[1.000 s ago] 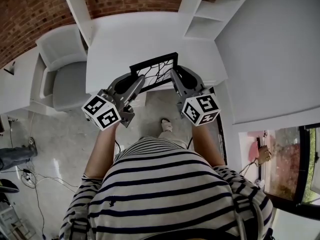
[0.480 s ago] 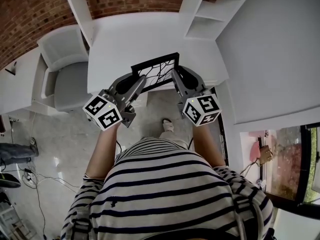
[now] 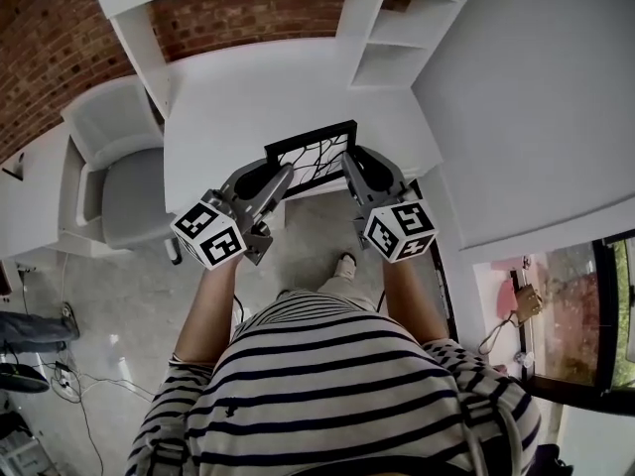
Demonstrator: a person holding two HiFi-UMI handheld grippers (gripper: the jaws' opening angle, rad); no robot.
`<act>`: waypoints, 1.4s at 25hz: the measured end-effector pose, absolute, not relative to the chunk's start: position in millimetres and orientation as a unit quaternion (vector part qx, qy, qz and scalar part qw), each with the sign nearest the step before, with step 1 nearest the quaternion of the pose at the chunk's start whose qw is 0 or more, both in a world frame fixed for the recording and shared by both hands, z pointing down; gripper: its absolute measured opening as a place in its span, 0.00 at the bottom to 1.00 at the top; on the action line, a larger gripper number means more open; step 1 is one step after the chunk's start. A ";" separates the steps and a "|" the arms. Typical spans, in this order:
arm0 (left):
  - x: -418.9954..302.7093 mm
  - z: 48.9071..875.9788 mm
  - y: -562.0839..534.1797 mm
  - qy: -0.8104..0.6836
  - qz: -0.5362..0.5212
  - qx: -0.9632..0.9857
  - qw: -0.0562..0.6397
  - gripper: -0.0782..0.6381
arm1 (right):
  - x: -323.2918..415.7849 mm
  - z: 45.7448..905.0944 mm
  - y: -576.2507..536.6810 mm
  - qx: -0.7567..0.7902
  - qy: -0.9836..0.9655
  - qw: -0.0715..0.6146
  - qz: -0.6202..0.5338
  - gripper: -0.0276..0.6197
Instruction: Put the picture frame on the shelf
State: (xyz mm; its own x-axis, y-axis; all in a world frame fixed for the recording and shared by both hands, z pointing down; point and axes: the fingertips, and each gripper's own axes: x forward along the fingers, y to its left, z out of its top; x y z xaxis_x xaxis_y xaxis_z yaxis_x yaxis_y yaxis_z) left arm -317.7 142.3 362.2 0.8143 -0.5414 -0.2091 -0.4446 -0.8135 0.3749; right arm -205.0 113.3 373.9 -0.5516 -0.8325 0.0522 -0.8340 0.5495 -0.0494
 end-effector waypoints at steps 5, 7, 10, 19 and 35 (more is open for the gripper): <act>-284.9 359.9 119.9 -0.238 -0.152 0.946 0.161 0.21 | -170.0 370.8 97.4 0.497 -0.867 0.009 0.035 0.14; -264.9 355.3 107.6 -0.227 -0.147 0.950 0.157 0.21 | -149.7 367.6 87.5 0.507 -0.861 0.004 0.035 0.14; -236.8 348.3 91.0 -0.213 -0.140 0.955 0.150 0.21 | -121.4 362.8 74.1 0.520 -0.853 -0.004 0.034 0.14; -144.0 332.7 23.3 -0.185 -0.135 0.961 0.154 0.21 | -27.6 348.9 14.4 0.539 -0.841 -0.018 0.036 0.14; -10.5 326.1 -72.3 -0.211 -0.153 0.948 0.180 0.20 | 101.2 355.1 -84.6 0.503 -0.863 0.016 0.038 0.14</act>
State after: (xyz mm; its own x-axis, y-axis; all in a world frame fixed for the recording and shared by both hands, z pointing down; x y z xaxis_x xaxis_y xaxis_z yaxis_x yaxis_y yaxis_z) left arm -10.5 -72.3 326.1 0.8640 -0.4560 -0.2133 -0.3461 -0.8458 0.4061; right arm 101.2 -84.6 355.1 -0.4928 -0.8677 0.0654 -0.8701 0.4904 -0.0497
